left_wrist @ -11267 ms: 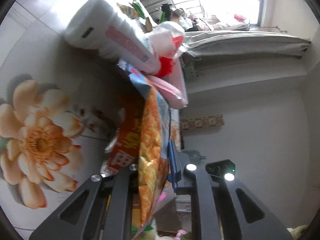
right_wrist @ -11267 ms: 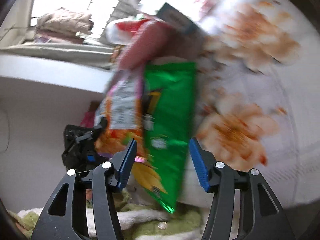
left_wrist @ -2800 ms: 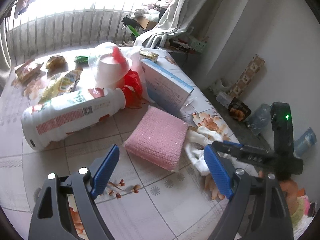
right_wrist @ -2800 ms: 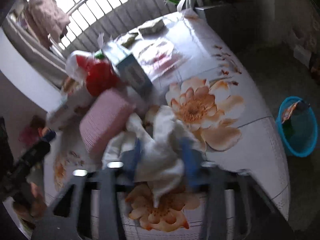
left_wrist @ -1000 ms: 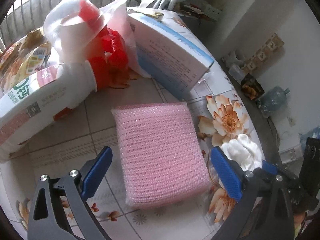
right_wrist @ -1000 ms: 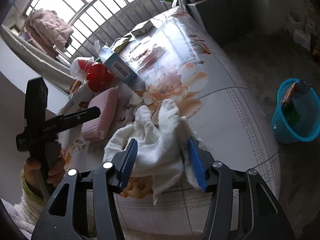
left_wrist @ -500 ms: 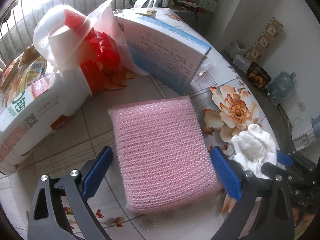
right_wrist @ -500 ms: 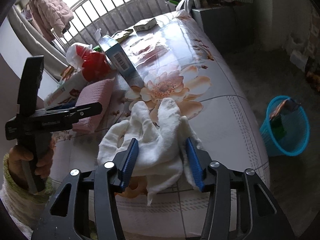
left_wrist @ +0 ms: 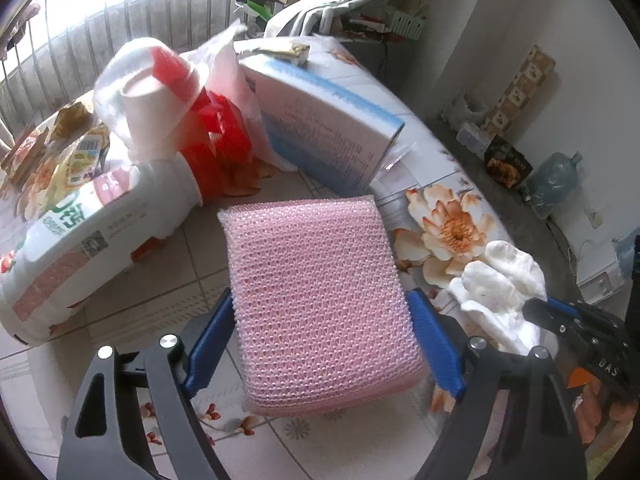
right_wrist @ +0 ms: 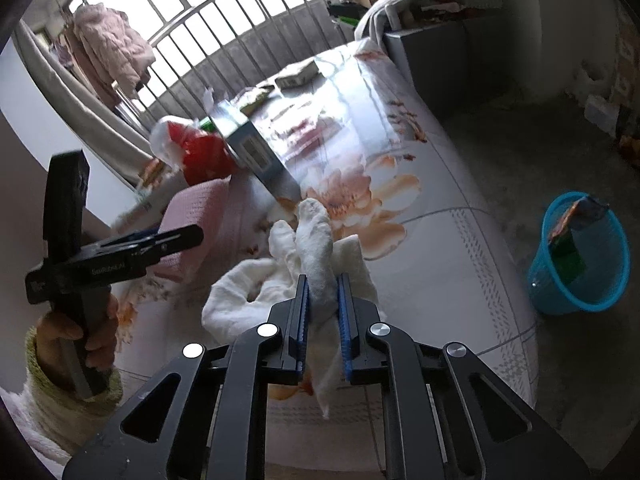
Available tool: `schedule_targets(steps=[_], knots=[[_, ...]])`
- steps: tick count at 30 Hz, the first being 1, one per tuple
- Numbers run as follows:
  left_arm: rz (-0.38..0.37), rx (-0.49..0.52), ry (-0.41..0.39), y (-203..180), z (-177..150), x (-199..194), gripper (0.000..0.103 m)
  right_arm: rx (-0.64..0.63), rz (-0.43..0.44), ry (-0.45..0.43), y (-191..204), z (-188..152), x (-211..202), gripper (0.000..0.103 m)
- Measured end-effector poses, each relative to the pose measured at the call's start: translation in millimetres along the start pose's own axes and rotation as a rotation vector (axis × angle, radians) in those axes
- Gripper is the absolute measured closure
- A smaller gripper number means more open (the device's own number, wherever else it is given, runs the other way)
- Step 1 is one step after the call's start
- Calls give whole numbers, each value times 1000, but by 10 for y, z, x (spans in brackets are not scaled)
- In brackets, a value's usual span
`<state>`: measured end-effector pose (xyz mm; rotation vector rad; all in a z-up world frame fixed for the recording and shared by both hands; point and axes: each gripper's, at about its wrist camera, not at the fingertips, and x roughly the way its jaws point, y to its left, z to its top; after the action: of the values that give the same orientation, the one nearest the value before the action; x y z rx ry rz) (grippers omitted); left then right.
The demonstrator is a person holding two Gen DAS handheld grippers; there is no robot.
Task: Collect trash
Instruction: 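Carry the held cloth and sponge over the blue mesh wastebasket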
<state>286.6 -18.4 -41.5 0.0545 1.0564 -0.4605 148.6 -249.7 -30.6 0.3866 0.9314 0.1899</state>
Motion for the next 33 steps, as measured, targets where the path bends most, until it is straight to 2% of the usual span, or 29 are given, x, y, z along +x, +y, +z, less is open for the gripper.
schedule_targets(steps=[5,10,15,19,24,29,30,33], knots=[[-35,-5,-32,-58,32,-198,21,23,31,-37,-37,54,-109,91],[-108,13,-55,-276,154,-323,21,62,44,-93,-158,111,-282,91],[-195,69,-62,-694,360,-344,21,128,-9,-194,-491,161,-619,91],[-259,158,-49,-1237,584,-250,20,220,-82,-259,-920,144,-869,91],[-346,260,37,-1942,818,58,20,374,-163,-306,-1577,29,-1068,91],[-418,306,201,-2657,1042,709,20,569,-213,-291,-2383,-70,-1009,90],[-416,312,252,-2831,1083,920,19,618,-213,-276,-2580,-79,-949,89],[-378,355,316,-3262,1144,1401,19,709,-199,-261,-2943,-91,-794,87]])
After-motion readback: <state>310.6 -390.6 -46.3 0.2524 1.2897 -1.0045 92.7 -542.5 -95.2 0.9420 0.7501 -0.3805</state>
